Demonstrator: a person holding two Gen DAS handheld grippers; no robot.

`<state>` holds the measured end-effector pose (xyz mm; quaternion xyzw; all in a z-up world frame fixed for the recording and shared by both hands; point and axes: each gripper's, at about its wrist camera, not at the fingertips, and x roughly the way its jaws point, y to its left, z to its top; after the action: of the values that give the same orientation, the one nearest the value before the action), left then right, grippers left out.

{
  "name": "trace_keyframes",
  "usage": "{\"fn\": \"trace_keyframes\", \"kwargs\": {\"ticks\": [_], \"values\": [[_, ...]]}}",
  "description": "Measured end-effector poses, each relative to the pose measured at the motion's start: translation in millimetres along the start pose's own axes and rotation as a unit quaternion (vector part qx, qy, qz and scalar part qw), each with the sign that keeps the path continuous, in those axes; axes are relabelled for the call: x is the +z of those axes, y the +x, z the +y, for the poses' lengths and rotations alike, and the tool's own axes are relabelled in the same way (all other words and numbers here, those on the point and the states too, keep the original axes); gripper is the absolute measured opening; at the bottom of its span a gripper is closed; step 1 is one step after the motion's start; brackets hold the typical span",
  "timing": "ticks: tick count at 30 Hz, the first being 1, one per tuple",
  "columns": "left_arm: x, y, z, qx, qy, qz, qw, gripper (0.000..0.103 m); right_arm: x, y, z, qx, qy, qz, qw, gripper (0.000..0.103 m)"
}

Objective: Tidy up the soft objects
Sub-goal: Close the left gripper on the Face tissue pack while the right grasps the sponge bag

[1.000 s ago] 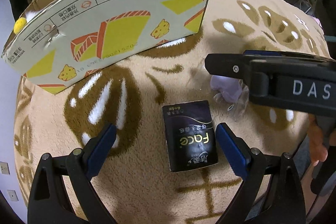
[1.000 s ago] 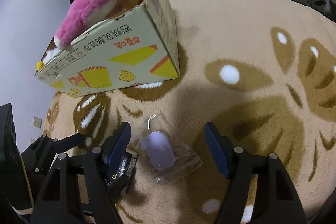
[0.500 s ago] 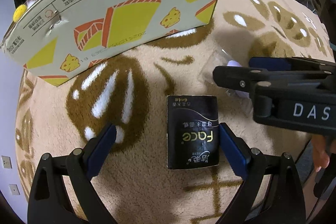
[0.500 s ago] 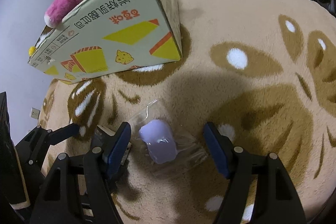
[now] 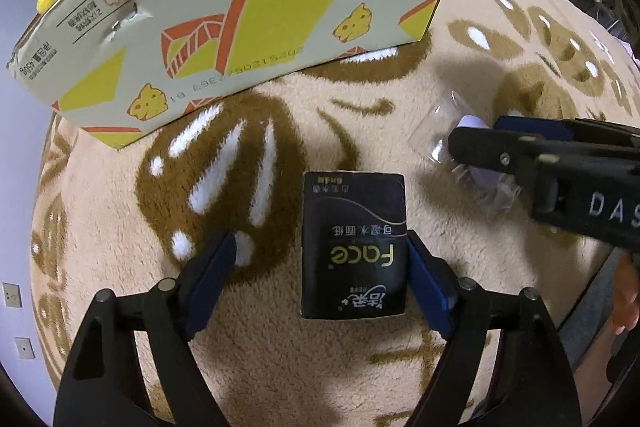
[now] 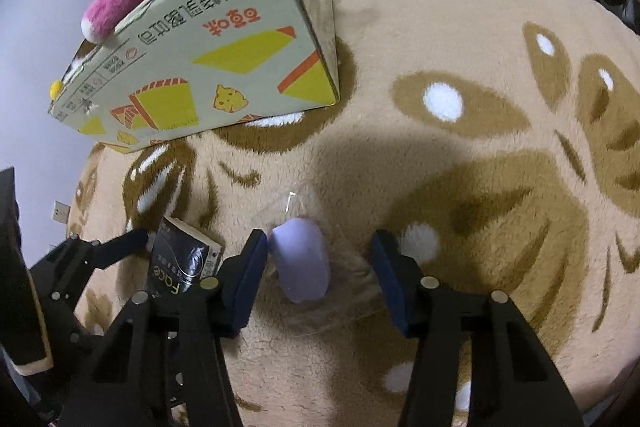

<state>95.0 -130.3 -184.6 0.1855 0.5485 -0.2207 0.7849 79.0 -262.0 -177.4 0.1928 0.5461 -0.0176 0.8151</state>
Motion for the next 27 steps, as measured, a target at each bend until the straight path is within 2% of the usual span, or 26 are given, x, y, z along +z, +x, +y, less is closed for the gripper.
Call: {"fn": "trace_keyframes", "kwargs": {"ticks": [2,3,5,6,9,13,15,17,21,23,27], "values": [[-1.0,-1.0,0.5,-0.006,0.0,-0.001,1.0,0.068,0.5,-2.9,-1.3,0.006,0.003,-0.005,1.0,0.044],[-1.3,-0.7,-1.0,-0.01,0.0,-0.002,1.0,0.065,0.9,-4.8,-1.4,0.003,0.002,-0.008,1.0,0.042],[-3.4,-2.7,-2.5,-0.018,0.002,-0.004,0.9998,0.048,0.6,-8.2,-2.5,0.006,0.003,-0.011,1.0,0.036],[-5.0,-4.9,-3.7,-0.018,0.003,-0.007,0.9998,0.046,0.5,-9.2,-3.6,0.007,0.005,-0.011,1.0,0.036],[-7.3,-10.8,-2.4,-0.012,-0.002,-0.015,0.9998,0.045,0.4,-16.4,-2.0,0.006,0.002,-0.022,1.0,0.025],[-9.5,-25.5,4.2,-0.019,-0.015,-0.034,0.9991,0.045,1.6,-23.6,1.6,0.034,-0.001,-0.031,0.999,0.02],[-11.2,-34.0,6.1,-0.022,-0.018,-0.048,0.9984,0.045,2.2,-26.5,4.8,0.035,-0.007,-0.035,0.999,0.019],[-12.6,-40.0,7.7,-0.019,-0.022,-0.058,0.9979,0.045,2.5,-32.7,10.4,0.036,-0.007,-0.055,0.998,0.001],[-15.6,-49.9,16.9,-0.009,-0.038,-0.071,0.9967,0.045,2.4,-51.5,12.2,0.03,-0.004,-0.102,0.994,0.001],[-16.7,-53.0,21.5,-0.005,-0.046,-0.074,0.9962,0.045,2.5,-53.9,9.9,0.041,-0.002,-0.104,0.994,0.001],[-15.9,-55.4,25.0,0.0,-0.053,-0.072,0.996,0.045,2.7,-45.2,2.0,0.043,0.015,-0.077,0.996,0.001]]}}
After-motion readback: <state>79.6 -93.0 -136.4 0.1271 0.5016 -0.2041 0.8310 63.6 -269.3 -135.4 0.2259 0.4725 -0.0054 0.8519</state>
